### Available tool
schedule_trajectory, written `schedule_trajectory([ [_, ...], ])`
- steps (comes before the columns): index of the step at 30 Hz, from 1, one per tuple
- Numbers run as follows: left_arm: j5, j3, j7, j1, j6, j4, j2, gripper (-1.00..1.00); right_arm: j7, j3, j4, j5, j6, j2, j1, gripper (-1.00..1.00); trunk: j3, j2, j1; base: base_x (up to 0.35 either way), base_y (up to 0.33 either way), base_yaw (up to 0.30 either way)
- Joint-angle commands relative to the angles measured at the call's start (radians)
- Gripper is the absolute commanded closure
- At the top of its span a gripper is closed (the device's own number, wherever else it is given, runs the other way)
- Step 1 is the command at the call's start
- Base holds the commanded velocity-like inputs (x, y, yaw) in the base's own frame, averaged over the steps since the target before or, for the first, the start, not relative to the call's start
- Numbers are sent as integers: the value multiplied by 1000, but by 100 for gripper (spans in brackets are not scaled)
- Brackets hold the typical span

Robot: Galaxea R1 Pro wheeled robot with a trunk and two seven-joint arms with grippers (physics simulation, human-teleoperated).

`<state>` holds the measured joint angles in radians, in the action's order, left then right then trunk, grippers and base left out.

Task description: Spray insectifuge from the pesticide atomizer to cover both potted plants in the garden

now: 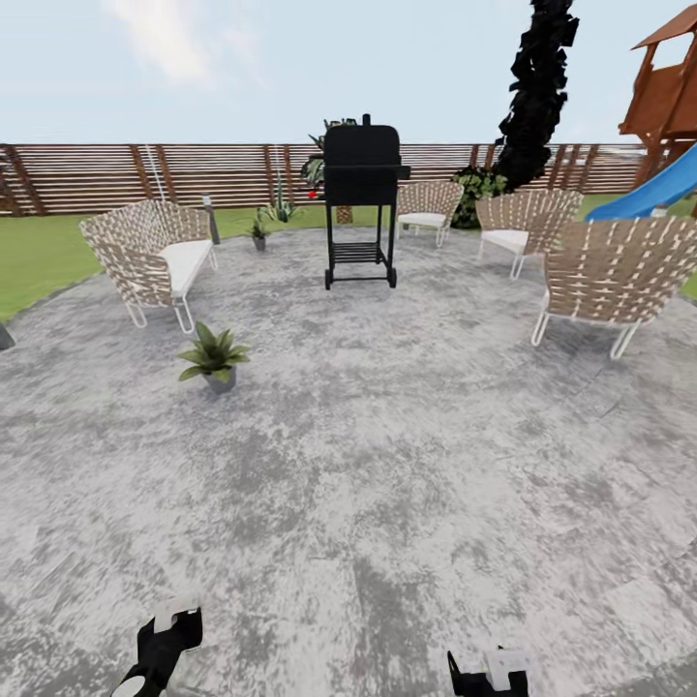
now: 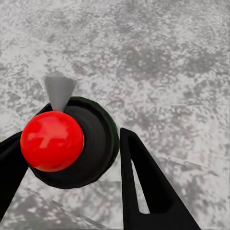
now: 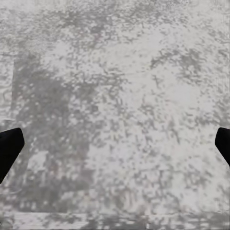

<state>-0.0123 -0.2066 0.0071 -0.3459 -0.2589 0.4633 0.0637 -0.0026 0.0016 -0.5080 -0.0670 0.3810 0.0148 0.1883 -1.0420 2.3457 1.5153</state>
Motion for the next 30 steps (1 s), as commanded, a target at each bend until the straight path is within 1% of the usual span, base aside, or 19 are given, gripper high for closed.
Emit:
schedule_trajectory([
  [1, -1, 0, 2, -1, -3, -1, 0, 100, 0, 0, 0, -7, 2, 0, 0, -100, -1, 0, 0, 339, 0, 275],
  [17, -1, 0, 1, -1, -3, -1, -1, 100, 0, 0, 0, -7, 2, 0, 0, -100, -1, 0, 0, 339, 0, 262],
  [30, -1, 0, 2, -1, -4, 0, -1, 100, 0, 0, 0, -7, 2, 0, 0, -100, -1, 0, 0, 339, 0, 26],
])
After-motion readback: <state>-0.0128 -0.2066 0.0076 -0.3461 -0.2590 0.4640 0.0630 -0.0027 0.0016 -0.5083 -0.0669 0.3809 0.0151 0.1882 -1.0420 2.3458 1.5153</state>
